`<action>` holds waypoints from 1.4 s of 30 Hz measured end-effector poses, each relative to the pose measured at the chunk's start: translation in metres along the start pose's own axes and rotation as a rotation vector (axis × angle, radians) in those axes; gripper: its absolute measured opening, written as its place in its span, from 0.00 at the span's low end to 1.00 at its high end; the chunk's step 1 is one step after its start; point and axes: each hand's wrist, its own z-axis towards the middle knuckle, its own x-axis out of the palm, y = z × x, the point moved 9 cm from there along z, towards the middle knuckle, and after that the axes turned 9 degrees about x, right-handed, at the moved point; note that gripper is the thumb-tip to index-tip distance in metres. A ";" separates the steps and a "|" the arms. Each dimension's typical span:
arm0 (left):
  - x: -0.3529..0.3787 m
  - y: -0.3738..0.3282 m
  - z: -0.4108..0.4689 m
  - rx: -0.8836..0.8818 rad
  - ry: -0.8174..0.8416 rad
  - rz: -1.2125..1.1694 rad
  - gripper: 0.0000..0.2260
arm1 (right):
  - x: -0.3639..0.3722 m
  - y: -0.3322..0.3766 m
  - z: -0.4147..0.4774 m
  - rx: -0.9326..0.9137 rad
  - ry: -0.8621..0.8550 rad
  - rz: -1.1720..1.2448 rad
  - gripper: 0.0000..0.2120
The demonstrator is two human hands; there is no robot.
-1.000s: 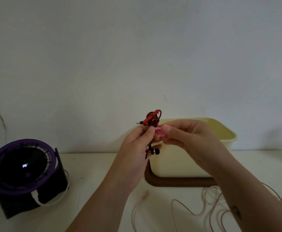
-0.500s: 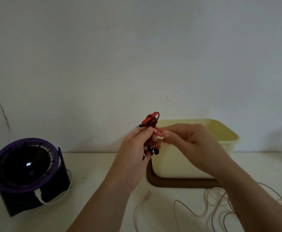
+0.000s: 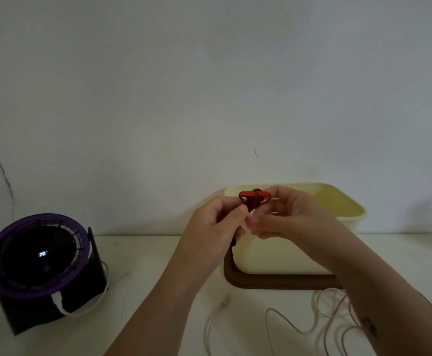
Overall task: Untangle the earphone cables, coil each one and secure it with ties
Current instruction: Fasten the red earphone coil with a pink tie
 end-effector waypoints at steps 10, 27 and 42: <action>0.008 -0.001 -0.003 0.000 0.154 0.020 0.03 | -0.007 0.013 -0.003 -0.138 -0.029 -0.122 0.07; 0.015 0.033 -0.004 0.109 0.249 0.736 0.23 | -0.086 0.012 -0.010 -0.252 -0.713 -0.421 0.08; 0.026 0.002 -0.024 0.276 0.125 0.706 0.14 | -0.053 0.005 -0.026 -0.179 -0.375 -0.682 0.04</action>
